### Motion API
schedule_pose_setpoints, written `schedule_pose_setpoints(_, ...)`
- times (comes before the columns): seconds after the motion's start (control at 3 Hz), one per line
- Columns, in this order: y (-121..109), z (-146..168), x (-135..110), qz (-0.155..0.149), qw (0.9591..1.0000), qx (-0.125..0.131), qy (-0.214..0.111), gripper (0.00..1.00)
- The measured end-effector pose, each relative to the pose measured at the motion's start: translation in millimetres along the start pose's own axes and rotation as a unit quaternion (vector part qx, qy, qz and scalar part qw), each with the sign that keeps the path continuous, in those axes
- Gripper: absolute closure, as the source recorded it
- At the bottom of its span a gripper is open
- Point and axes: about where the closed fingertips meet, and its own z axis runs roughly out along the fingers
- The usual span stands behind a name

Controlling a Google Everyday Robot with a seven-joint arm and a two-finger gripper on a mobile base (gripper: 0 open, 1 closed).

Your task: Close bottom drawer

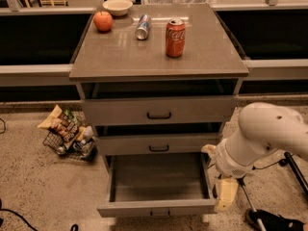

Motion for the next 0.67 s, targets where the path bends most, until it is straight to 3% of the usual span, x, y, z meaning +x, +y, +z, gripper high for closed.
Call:
schedule_pose_setpoints(0.33, -7.0, 48.2, 13.6, -0.018, 0.9994, -0.018, -0.022, 0.00)
schedule_pose_setpoints(0.67, -9.2, 99.0, 20.7, -0.029, 0.9959, -0.053, -0.068, 0.00)
